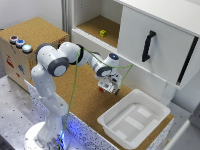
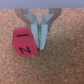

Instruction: Push the pink block towards the left

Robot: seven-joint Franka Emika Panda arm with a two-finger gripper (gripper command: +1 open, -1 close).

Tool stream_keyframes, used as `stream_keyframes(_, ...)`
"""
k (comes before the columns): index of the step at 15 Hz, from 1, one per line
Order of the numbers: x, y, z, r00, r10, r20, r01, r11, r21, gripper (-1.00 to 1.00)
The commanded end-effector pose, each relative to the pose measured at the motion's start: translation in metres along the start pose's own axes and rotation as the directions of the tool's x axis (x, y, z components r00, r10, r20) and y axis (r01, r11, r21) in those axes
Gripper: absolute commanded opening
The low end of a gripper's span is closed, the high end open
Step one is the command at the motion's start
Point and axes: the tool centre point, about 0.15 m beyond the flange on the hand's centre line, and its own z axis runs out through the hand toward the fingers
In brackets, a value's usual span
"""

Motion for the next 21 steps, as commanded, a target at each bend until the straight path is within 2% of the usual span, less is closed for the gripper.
stream_keyframes(1, -0.012, -0.04, -0.004, 0.999, 0.01, -0.036, -0.012, 0.999, -0.045, -1.0)
stream_keyframes(11, -0.008, -0.087, 0.0, 0.999, 0.018, -0.034, -0.019, 1.0, -0.014, -1.0)
stream_keyframes(16, -0.008, -0.111, 0.01, 1.0, 0.01, -0.017, -0.009, 0.999, 0.046, -1.0)
stream_keyframes(21, -0.003, -0.135, 0.013, 0.997, -0.076, 0.001, 0.076, 0.995, 0.06, -1.0)
